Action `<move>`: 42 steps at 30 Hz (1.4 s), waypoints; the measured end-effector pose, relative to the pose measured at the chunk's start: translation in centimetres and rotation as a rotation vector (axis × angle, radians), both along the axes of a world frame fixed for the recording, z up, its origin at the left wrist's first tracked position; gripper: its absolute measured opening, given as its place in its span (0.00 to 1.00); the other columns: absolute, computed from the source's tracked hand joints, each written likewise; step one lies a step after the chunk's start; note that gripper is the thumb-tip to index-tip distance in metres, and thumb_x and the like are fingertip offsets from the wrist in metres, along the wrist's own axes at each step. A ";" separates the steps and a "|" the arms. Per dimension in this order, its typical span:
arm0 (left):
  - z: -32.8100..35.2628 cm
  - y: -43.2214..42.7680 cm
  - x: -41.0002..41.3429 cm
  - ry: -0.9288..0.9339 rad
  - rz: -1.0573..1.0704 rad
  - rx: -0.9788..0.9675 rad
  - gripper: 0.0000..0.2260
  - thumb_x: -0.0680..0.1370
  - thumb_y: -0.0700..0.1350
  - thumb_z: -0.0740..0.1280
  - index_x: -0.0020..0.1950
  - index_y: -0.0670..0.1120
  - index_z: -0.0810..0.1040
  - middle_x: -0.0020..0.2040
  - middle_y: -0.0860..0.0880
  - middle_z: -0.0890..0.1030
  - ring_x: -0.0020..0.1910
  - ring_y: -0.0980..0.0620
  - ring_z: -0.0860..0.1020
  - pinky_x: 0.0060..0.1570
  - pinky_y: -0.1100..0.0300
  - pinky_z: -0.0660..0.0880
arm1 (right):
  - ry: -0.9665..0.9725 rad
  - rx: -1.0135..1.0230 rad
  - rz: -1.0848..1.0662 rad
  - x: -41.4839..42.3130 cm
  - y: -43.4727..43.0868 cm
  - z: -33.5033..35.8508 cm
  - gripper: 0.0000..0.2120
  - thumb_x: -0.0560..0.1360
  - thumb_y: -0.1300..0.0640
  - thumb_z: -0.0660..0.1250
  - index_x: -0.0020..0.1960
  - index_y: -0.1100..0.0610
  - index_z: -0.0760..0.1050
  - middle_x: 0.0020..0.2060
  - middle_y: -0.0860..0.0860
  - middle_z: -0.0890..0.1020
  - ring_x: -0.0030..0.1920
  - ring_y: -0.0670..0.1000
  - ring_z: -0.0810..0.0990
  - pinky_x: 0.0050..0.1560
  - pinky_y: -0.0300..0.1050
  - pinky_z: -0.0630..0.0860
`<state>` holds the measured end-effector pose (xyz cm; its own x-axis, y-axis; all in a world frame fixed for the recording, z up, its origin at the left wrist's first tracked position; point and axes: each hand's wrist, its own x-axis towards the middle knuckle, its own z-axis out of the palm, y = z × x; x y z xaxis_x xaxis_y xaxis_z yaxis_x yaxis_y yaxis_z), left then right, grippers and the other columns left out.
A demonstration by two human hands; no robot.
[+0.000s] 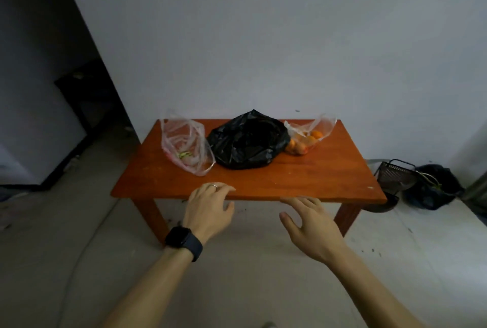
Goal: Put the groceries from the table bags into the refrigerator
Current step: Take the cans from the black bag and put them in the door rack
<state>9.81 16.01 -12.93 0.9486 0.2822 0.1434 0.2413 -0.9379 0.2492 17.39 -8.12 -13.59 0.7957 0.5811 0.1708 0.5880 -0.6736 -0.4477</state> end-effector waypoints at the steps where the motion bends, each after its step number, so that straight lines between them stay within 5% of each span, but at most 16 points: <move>1: -0.1 1.1 0.7 -0.002 0.002 0.002 0.17 0.79 0.54 0.63 0.68 0.57 0.73 0.66 0.55 0.75 0.66 0.53 0.71 0.66 0.56 0.66 | 0.006 -0.001 0.005 0.8 1.2 -0.3 0.20 0.81 0.43 0.60 0.71 0.45 0.71 0.67 0.42 0.75 0.71 0.48 0.66 0.67 0.44 0.66; 17: -4.5 14.2 20.1 0.141 -0.122 -0.005 0.19 0.80 0.54 0.61 0.71 0.56 0.71 0.68 0.54 0.73 0.70 0.53 0.68 0.69 0.54 0.66 | 0.192 -0.082 -0.032 18.7 13.2 -6.8 0.22 0.81 0.42 0.59 0.73 0.46 0.68 0.67 0.42 0.75 0.71 0.47 0.66 0.65 0.42 0.68; 24: -7.1 17.7 27.9 0.255 -0.245 0.055 0.21 0.82 0.54 0.59 0.76 0.54 0.65 0.75 0.51 0.66 0.75 0.50 0.62 0.74 0.54 0.58 | 0.311 -0.143 -0.092 26.0 16.3 -9.8 0.24 0.82 0.43 0.57 0.76 0.50 0.64 0.70 0.47 0.73 0.71 0.51 0.65 0.67 0.43 0.66; 27: -9.2 18.6 32.6 0.327 -0.334 0.098 0.23 0.83 0.52 0.57 0.78 0.51 0.61 0.79 0.48 0.60 0.78 0.47 0.56 0.76 0.49 0.53 | 0.342 -0.213 -0.113 29.3 18.6 -11.2 0.28 0.83 0.43 0.55 0.79 0.52 0.57 0.76 0.49 0.65 0.75 0.53 0.60 0.72 0.46 0.62; 32: -13.0 19.9 40.2 0.493 -0.554 0.307 0.26 0.84 0.51 0.54 0.81 0.48 0.52 0.82 0.48 0.48 0.80 0.47 0.45 0.76 0.40 0.45 | 0.353 -0.341 -0.161 34.8 22.8 -13.5 0.30 0.84 0.41 0.48 0.82 0.50 0.44 0.81 0.48 0.46 0.80 0.50 0.37 0.79 0.56 0.44; 35: -15.4 21.6 42.7 0.620 -0.720 0.474 0.24 0.85 0.53 0.49 0.80 0.47 0.55 0.79 0.46 0.60 0.80 0.46 0.48 0.75 0.38 0.41 | 0.391 -0.455 -0.143 37.4 24.0 -15.0 0.29 0.83 0.40 0.43 0.81 0.49 0.47 0.81 0.48 0.49 0.79 0.52 0.36 0.77 0.61 0.38; 37: -16.8 23.1 43.5 0.578 -0.797 0.470 0.21 0.85 0.52 0.49 0.71 0.46 0.71 0.66 0.45 0.77 0.72 0.43 0.67 0.75 0.40 0.47 | 0.365 -0.517 -0.160 38.6 24.1 -15.5 0.30 0.81 0.40 0.39 0.74 0.49 0.67 0.73 0.49 0.69 0.79 0.55 0.53 0.76 0.61 0.44; 38: -17.3 23.8 43.6 0.507 -0.827 0.443 0.20 0.85 0.52 0.49 0.62 0.46 0.78 0.55 0.46 0.82 0.60 0.43 0.76 0.73 0.43 0.55 | 0.326 -0.551 -0.167 38.7 24.0 -15.7 0.33 0.80 0.39 0.37 0.65 0.48 0.76 0.65 0.49 0.76 0.74 0.55 0.62 0.75 0.59 0.48; 40: -17.6 25.1 43.8 0.433 -0.879 0.422 0.23 0.83 0.50 0.45 0.47 0.47 0.79 0.39 0.48 0.82 0.38 0.44 0.79 0.58 0.48 0.66 | 0.307 -0.605 -0.187 38.5 23.7 -16.5 0.33 0.80 0.40 0.38 0.53 0.48 0.82 0.55 0.48 0.80 0.66 0.53 0.69 0.71 0.56 0.53; 42: -18.4 26.5 43.9 0.483 -0.875 0.426 0.16 0.81 0.47 0.49 0.43 0.48 0.75 0.33 0.49 0.79 0.29 0.46 0.76 0.46 0.50 0.63 | 0.370 -0.621 -0.229 38.1 23.3 -17.5 0.28 0.82 0.40 0.45 0.50 0.48 0.83 0.52 0.47 0.81 0.62 0.52 0.71 0.68 0.54 0.57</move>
